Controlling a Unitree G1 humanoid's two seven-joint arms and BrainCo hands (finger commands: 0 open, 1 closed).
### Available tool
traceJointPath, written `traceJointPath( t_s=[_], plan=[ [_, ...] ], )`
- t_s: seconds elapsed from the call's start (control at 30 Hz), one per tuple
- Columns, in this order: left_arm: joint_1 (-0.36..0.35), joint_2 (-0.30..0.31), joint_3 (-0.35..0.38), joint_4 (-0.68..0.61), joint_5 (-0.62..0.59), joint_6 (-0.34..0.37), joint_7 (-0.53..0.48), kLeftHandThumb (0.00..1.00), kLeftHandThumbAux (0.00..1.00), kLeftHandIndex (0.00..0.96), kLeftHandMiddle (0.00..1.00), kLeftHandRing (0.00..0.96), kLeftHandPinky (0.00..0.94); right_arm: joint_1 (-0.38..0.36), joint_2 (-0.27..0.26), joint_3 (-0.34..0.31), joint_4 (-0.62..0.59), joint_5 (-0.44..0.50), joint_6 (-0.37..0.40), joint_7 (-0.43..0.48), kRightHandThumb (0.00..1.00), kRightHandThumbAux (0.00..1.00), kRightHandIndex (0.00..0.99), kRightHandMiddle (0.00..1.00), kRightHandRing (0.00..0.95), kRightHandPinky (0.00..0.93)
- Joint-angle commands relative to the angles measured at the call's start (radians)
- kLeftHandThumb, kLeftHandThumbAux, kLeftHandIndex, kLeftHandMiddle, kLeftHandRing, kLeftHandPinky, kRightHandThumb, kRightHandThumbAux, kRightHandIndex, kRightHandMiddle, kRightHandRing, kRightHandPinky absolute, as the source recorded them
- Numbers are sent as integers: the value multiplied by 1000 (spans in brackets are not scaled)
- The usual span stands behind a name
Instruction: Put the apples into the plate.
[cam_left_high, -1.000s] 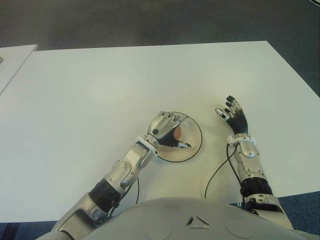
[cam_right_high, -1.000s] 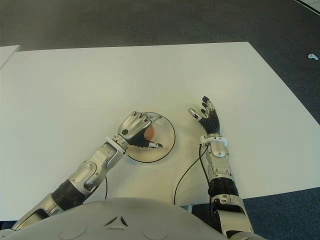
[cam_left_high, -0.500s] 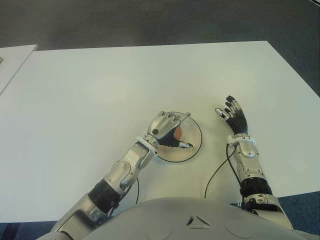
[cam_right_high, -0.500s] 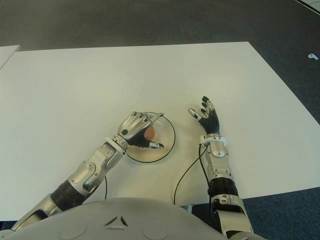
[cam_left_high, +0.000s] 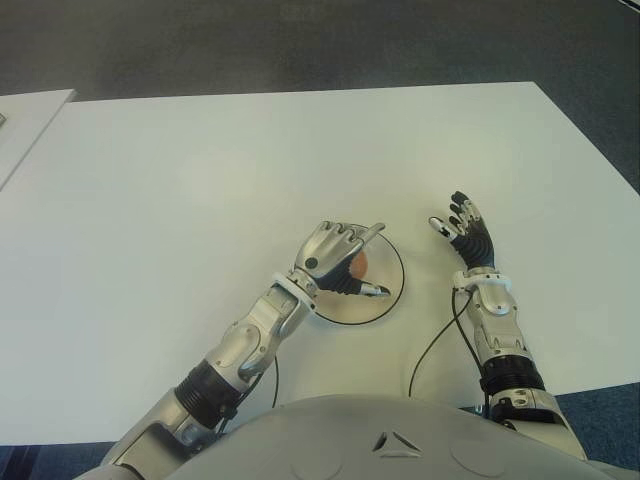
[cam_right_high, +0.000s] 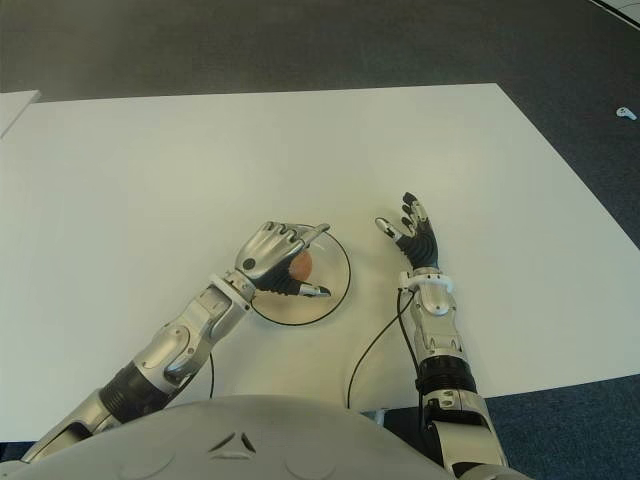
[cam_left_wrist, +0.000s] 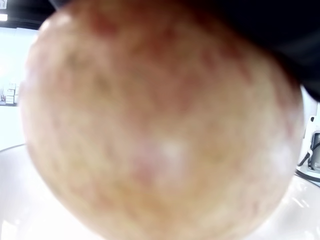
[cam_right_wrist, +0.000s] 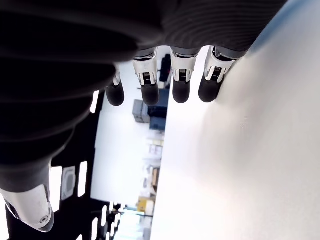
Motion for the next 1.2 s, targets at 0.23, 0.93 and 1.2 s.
traceJointPath(
  t_s=[0.23,0.93,1.2],
  plan=[
    [15,5,7,-32,5,4,-17,60,242,0,0,0,0,70,26,40,56,-16,110,40,27,655,0,0,0,0],
    [30,-3,8,-65,7,17,-53,55,249,0,0,0,0,92,24,42,22,-8,120,46,24,647,0,0,0,0],
    [39,-5,9,-75,9,18,-51,64,248,0,0,0,0,98,20,47,10,-17,132,40,30,631,0,0,0,0]
  ],
)
